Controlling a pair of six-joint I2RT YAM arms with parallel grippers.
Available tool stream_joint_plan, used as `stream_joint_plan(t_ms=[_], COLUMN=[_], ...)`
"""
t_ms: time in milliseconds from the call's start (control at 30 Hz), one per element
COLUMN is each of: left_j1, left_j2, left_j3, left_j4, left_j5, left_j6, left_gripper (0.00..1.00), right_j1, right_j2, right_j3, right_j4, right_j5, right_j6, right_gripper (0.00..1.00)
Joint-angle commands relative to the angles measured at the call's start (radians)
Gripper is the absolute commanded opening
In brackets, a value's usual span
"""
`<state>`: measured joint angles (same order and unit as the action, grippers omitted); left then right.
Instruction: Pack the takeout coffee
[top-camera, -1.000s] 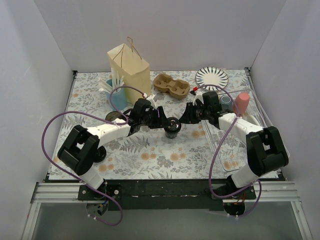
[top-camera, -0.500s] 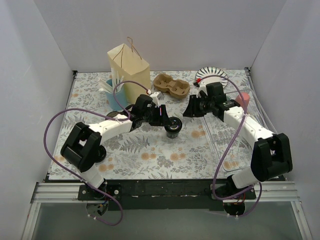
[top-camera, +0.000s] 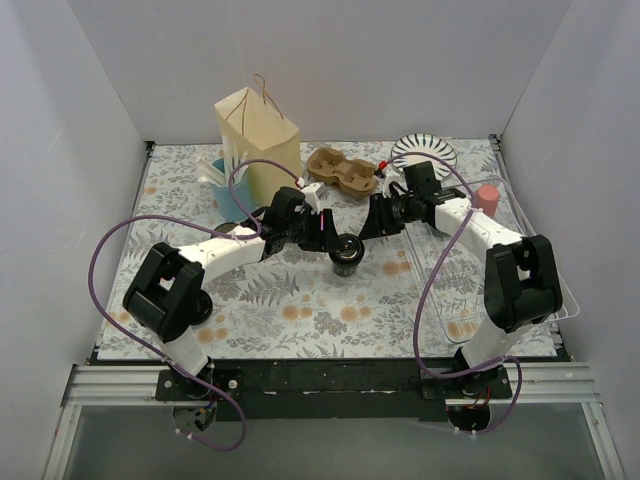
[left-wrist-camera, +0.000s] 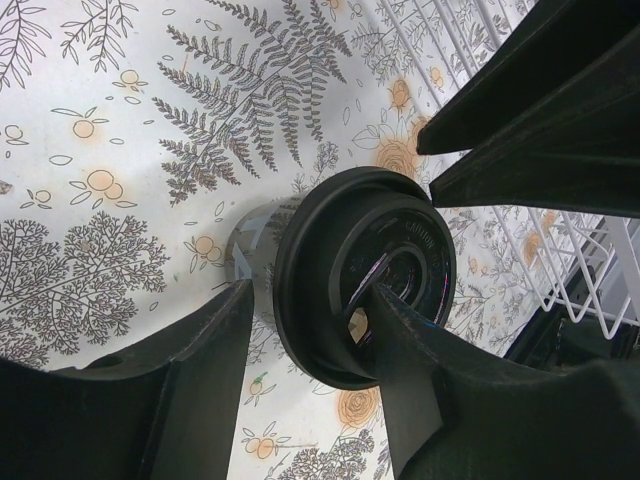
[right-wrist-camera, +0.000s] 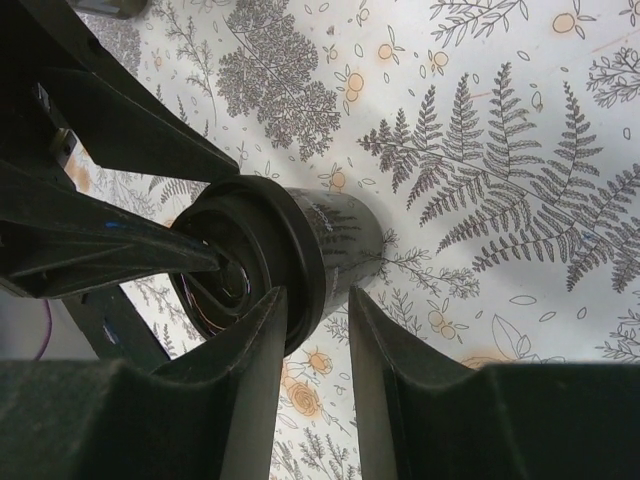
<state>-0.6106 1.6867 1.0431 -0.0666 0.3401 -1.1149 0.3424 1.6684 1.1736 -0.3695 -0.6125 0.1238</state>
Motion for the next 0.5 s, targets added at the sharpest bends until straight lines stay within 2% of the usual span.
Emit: stream_joint_plan(t_ms=[0,467], left_j1=[0.008,0.008], left_j2=[0.093,0.100], left_j3=[-0.063,-0.074], left_j4=[-0.236,-0.228], left_j5=[-0.141,-0.142], left_j6=[0.092,0.089], left_gripper=[0.48,0.47], right_j1=[0.006,0.037], right_j2=[0.016,0.065], right_j3=[0.058,0.051], right_j4=[-0.003,-0.002], right_j5=[-0.055,-0.036], right_j6=[-0.024,-0.030], right_gripper=[0.39,0.37])
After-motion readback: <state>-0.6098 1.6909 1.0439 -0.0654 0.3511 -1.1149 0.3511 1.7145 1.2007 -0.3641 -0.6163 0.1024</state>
